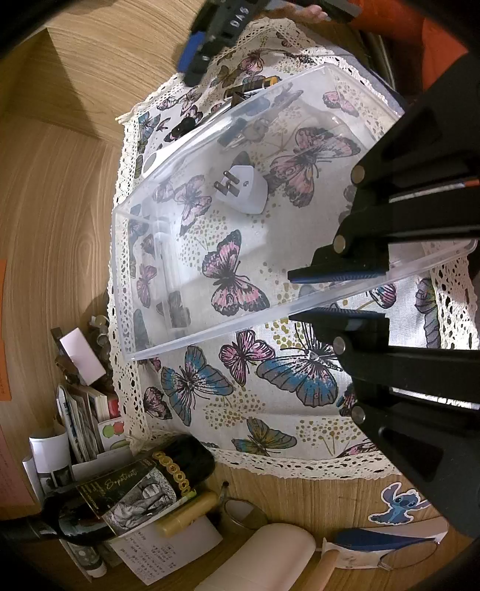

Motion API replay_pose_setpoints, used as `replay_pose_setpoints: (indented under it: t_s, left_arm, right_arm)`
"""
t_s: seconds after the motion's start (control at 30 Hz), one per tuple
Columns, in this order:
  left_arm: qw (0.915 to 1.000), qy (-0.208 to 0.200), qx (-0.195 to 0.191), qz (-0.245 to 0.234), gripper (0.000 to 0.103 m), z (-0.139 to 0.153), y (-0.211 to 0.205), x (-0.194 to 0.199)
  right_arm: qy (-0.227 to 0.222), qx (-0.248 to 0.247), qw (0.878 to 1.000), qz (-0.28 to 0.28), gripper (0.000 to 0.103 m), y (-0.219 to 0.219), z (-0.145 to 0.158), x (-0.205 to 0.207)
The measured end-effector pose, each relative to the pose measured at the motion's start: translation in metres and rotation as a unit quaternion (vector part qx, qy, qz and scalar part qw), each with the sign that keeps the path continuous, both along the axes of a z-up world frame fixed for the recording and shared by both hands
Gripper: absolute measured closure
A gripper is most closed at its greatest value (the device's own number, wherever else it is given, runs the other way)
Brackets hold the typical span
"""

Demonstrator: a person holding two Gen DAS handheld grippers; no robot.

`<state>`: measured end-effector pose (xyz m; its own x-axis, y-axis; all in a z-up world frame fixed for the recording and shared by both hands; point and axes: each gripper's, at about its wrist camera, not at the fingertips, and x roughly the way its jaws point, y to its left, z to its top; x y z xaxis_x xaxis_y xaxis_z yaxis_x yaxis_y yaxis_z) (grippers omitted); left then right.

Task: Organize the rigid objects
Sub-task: 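Grasp the black-and-gold cylindrical tube with the right gripper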

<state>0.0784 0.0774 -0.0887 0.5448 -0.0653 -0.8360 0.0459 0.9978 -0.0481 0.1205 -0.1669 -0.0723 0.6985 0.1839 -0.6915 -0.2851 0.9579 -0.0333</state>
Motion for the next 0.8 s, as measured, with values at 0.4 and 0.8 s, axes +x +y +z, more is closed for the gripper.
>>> replay_pose_setpoints:
  t_s: [0.4, 0.8]
  left_arm:
    - [1.0, 0.0, 0.0, 0.0, 0.09, 0.0, 0.0, 0.0]
    - [1.0, 0.0, 0.0, -0.001, 0.09, 0.0, 0.0, 0.0]
  right_arm:
    - [0.075, 0.021, 0.995, -0.067, 0.058, -0.041, -0.051, -0.008]
    - [0.077, 0.02, 0.994, -0.069, 0.082, -0.04, -0.068, -0.009]
